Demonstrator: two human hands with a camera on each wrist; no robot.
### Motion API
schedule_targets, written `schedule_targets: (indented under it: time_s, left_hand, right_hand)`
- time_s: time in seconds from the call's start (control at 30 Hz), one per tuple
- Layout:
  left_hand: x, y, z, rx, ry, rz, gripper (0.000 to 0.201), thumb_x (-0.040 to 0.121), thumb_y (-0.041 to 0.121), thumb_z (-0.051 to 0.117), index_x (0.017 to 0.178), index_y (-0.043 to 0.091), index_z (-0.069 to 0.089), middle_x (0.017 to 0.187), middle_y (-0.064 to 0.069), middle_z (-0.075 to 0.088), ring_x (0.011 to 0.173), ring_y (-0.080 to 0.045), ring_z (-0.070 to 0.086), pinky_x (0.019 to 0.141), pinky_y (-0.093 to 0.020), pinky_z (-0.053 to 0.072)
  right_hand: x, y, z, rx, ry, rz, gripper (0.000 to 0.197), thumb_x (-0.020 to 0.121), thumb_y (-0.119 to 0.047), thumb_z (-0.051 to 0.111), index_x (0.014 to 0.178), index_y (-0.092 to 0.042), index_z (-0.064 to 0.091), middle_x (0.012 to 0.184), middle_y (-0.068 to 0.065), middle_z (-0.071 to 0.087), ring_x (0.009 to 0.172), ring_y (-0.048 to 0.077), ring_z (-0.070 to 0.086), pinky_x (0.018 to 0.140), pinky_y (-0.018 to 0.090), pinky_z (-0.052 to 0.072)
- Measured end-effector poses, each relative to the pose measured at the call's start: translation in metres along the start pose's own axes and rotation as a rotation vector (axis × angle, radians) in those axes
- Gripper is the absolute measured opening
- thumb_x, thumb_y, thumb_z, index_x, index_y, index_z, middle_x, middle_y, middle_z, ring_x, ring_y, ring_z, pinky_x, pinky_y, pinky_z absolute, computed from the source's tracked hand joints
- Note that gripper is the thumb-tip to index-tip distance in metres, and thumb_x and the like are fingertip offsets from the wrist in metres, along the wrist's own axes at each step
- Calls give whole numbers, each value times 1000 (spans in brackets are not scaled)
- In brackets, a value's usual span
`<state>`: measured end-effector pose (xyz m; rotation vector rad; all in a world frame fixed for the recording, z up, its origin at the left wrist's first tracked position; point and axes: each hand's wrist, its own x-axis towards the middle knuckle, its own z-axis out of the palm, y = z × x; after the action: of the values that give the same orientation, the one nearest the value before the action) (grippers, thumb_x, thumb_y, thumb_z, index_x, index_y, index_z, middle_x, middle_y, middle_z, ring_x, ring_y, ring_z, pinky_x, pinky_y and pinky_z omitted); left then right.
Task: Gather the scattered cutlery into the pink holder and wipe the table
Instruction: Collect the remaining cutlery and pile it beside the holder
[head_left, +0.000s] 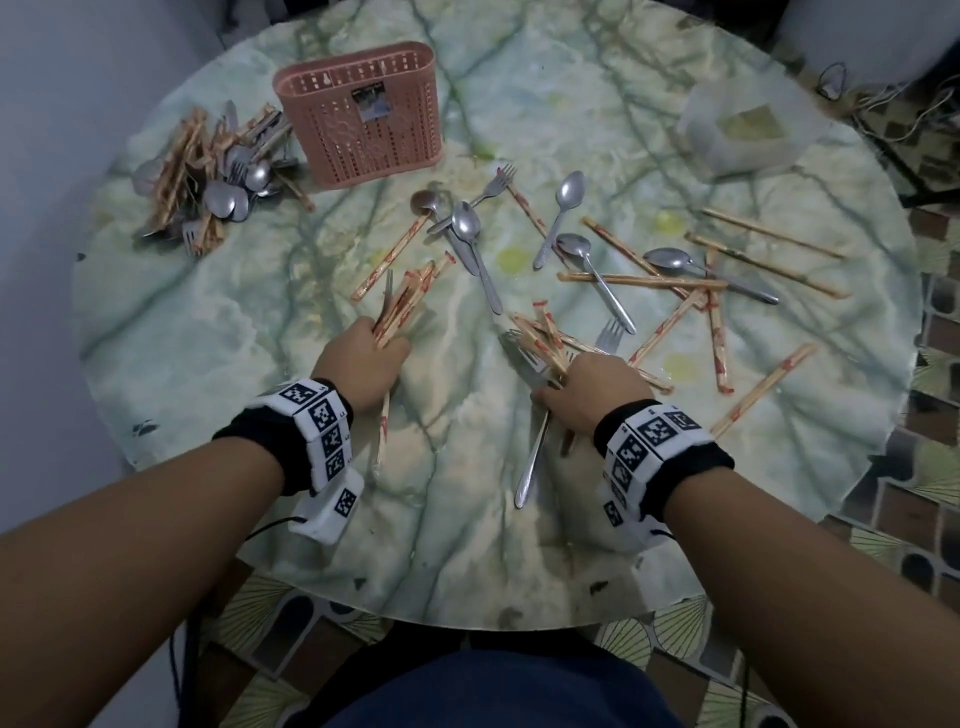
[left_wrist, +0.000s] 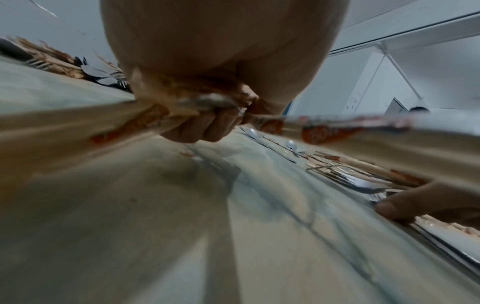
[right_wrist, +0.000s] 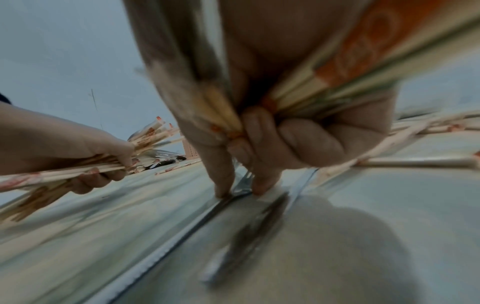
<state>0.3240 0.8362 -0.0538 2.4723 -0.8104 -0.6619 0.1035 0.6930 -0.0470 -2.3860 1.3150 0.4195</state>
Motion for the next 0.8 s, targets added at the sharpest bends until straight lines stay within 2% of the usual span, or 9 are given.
schedule_targets:
  time_s: [0.13,0.23,0.3,0.4,0.47,0.57,0.63,0.73,0.8]
  left_hand:
    - [0,6,2,-8,-5,20,33,96,44,53,111,15,57,98,-7,66,89,-30,63,75,-36,49]
    - [0,10,2,-20,-7,30,34,96,45,53,111,15,56,97,-7,67,88,-30,65,79,-38,54]
    - [-1,12,-1,-30,2,27,34,96,44,53,112,15,56,97,-6,66,87,-29,63,76,-36,51]
    - [-1,10,-7,-66,29,27,32,95,41,53,115,16,56,97,-6,65,87,-28,62,72,-35,47]
    - [0,6,-11,-83,55,29,32,95,38,53,118,16,54,97,-6,65,84,-28,62,71,-36,47]
    - [0,1,-15,-86,102,20,30,98,36,51,117,14,51,88,-3,60,75,-24,56,64,-35,38]
    - [0,-2,-17,-106,121,18,30,98,36,52,116,12,50,89,-6,60,75,-25,56,63,-35,37]
    - [2,-6,-19,-172,141,29,31,97,37,53,116,13,49,96,-9,66,80,-28,62,68,-39,49]
    - [2,-6,-22,-195,161,36,31,96,35,55,117,13,49,93,-7,66,76,-25,62,64,-35,49]
  right_hand:
    - [0,-15,-1,47,44,-28,35,98,-37,56,74,-12,51,69,2,51,71,27,56,65,32,44]
    - [2,-29,-1,78,75,-72,27,98,-34,56,84,-11,56,82,8,59,76,29,58,68,33,48]
    - [4,-36,0,104,84,-82,27,95,-36,61,83,-12,56,84,8,63,73,27,58,66,33,47]
    - [4,-38,-1,111,49,-61,37,89,-42,70,71,-15,50,72,3,56,62,19,53,57,29,39]
    - [2,-36,-2,55,31,-60,39,87,-42,71,70,-17,48,72,3,55,66,21,56,58,30,41]
    - [2,-34,2,31,17,-51,28,93,-31,64,73,-17,50,74,3,56,73,26,61,62,31,44]
    - [2,-37,3,39,10,-56,20,94,-22,58,76,-15,53,78,5,58,75,27,61,65,31,44]
    - [-1,-42,1,51,-18,-81,19,94,-31,60,85,-15,55,78,4,56,78,28,61,67,33,47]
    - [0,-46,2,114,-29,-106,27,90,-41,64,85,-14,58,77,3,58,78,26,62,64,31,46]
